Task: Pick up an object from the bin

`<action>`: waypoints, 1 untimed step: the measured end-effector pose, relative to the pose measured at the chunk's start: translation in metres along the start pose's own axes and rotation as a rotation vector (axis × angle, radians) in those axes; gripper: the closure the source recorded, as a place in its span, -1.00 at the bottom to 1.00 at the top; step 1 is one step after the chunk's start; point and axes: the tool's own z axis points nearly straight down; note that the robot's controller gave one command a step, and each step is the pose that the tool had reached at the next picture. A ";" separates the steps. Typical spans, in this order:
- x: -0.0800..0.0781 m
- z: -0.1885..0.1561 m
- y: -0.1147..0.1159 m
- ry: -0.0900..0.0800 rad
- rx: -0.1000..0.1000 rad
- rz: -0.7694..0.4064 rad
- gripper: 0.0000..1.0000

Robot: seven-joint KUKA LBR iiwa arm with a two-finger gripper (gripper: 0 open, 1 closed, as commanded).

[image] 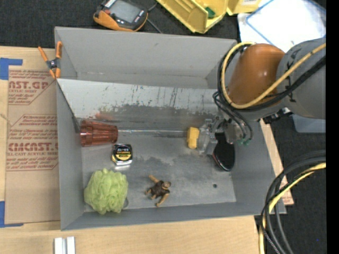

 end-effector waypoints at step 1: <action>0.000 0.000 0.000 0.000 0.000 0.000 1.00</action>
Offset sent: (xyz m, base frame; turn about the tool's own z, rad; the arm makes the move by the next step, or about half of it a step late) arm -0.0382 0.0250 -0.0468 0.5066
